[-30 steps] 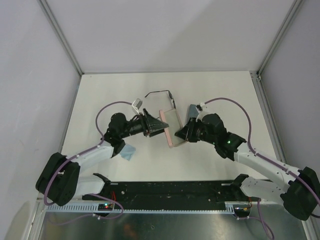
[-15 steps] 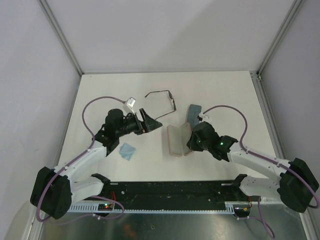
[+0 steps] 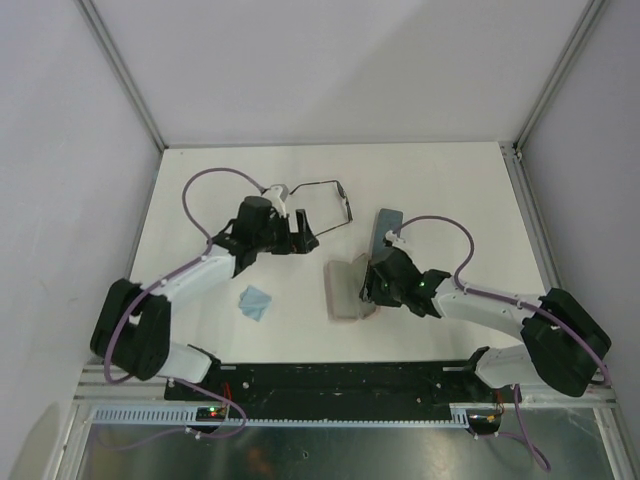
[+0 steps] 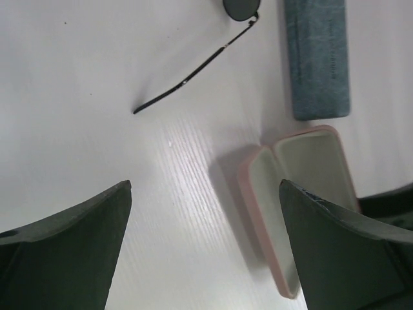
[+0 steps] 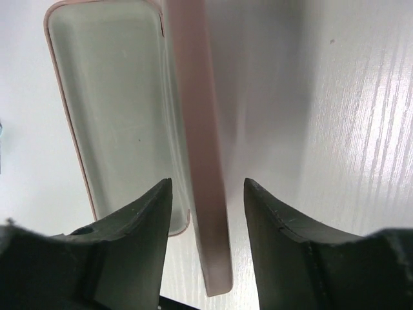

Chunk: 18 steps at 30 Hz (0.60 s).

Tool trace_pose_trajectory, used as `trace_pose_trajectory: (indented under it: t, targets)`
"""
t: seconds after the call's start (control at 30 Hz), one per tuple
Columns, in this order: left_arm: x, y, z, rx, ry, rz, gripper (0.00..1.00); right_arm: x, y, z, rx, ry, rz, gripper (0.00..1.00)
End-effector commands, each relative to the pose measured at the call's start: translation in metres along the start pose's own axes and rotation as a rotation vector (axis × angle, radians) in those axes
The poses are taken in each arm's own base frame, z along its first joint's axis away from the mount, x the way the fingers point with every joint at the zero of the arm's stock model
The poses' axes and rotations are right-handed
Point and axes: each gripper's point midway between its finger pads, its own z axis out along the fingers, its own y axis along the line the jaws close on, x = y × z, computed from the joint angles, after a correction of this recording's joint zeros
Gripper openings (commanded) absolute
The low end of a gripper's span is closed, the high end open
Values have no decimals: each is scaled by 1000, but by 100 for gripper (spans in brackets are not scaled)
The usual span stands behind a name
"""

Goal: Organize the sunglasses
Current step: Place the opened sunglasses case at the center of the board, then adjust the sunglasses at the center of the board.

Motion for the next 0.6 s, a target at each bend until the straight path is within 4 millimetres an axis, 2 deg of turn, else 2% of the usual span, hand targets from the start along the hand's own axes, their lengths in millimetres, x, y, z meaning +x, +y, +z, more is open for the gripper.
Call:
trace_pose_trajectory:
  t: [0.0,0.27,0.57]
  targets:
    - [-12,2,21,-51,0,132,100,-25,11,-14,-52,-70,29,54]
    - [-14,-5,77,-33,80,448,99,-44,-9,-42,-52,-96,32,54]
    - [-8,18,113,-97,178,572,92,-58,-21,-64,-70,-129,42,55]
